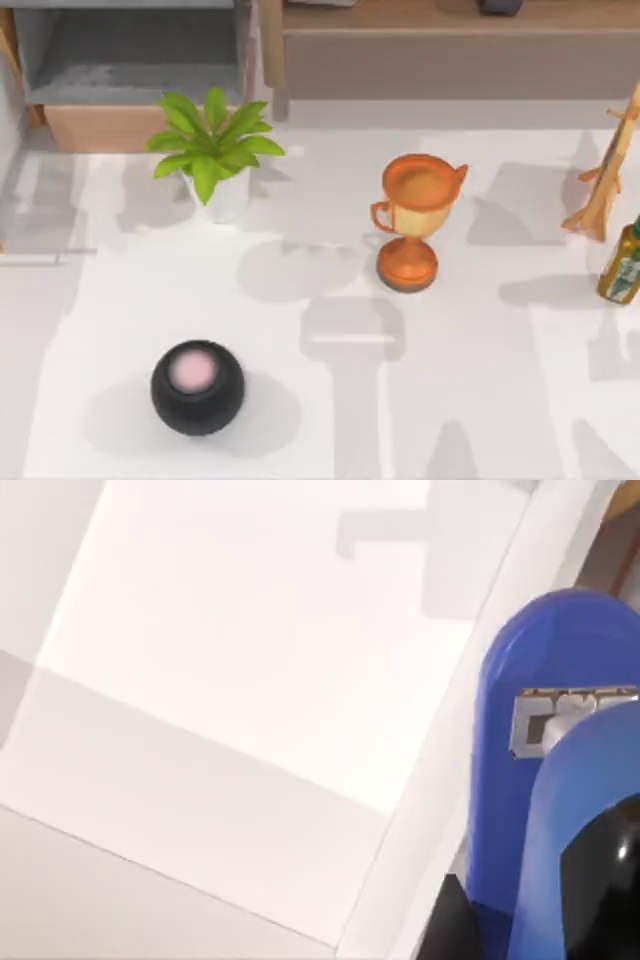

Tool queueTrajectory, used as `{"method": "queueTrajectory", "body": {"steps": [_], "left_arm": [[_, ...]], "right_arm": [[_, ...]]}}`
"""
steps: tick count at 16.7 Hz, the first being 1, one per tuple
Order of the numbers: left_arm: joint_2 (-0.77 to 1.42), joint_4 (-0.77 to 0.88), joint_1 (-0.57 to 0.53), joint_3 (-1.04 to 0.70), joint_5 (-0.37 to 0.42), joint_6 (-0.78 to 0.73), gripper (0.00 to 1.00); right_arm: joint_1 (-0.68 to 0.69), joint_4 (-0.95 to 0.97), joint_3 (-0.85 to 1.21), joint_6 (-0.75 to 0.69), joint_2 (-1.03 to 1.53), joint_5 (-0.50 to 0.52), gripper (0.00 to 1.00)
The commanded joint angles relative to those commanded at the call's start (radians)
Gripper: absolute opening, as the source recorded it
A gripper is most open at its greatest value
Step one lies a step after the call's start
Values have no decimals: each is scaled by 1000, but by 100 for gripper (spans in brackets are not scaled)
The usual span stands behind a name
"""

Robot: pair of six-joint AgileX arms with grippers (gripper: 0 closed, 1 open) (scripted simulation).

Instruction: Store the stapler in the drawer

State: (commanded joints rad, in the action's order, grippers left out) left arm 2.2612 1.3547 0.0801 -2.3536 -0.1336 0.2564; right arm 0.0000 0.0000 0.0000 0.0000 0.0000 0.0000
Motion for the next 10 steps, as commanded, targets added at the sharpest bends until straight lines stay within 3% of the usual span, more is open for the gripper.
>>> {"method": "queueTrajectory", "body": {"steps": [5, 10], "left_arm": [[233, 44, 202, -150, 57, -356, 0], [390, 106, 253, -224, 139, -588, 0]], "right_arm": [[0, 0, 0, 0, 0, 0, 100], [0, 0, 0, 0, 0, 0, 100]]}}
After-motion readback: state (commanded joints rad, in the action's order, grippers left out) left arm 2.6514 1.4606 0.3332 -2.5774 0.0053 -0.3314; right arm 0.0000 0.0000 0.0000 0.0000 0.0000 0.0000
